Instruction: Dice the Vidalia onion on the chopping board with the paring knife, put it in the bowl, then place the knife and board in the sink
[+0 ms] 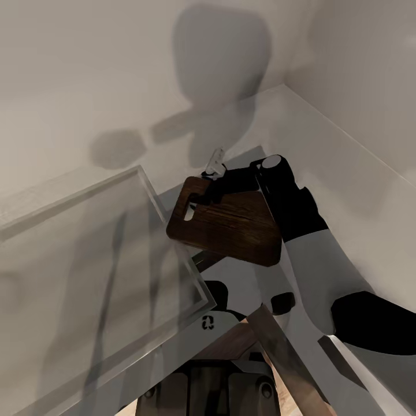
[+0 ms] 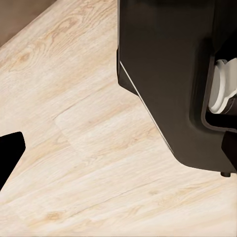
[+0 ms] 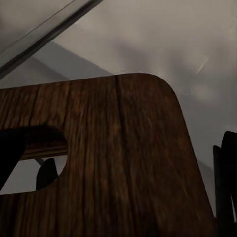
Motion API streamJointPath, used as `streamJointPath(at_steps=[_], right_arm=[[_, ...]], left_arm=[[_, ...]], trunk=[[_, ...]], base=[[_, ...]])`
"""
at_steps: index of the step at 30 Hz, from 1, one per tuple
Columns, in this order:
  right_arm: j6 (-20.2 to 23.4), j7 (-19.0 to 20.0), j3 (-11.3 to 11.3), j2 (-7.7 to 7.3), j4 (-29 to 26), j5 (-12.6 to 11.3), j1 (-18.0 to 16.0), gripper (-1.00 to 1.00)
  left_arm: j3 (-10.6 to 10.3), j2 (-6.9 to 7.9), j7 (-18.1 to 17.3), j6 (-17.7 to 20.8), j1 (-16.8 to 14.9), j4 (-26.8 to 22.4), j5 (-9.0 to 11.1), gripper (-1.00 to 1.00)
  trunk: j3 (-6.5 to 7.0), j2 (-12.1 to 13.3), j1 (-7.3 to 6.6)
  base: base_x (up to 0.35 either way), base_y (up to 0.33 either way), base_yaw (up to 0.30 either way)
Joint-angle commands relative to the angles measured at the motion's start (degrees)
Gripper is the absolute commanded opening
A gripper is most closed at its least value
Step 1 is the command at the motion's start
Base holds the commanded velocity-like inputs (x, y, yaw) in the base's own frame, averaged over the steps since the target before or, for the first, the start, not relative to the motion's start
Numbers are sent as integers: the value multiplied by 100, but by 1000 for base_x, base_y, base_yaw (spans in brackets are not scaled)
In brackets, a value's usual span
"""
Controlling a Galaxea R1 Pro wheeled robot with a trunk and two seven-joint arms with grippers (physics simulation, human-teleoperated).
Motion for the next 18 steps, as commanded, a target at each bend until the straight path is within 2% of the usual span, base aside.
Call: streamJointPath(at_steps=[1,18], right_arm=[[47,31,2,1,-1,57,-1,100],[71,56,-5,-16,-5,54,-1,100]], left_arm=[[-28,4,40,-4,3,-7,11,100],[-28,4,40,-4,3,2,11,100]], trunk=[[-7,-7,5],[-7,-7,5]], base=[[0,0,0],[0,0,0]])
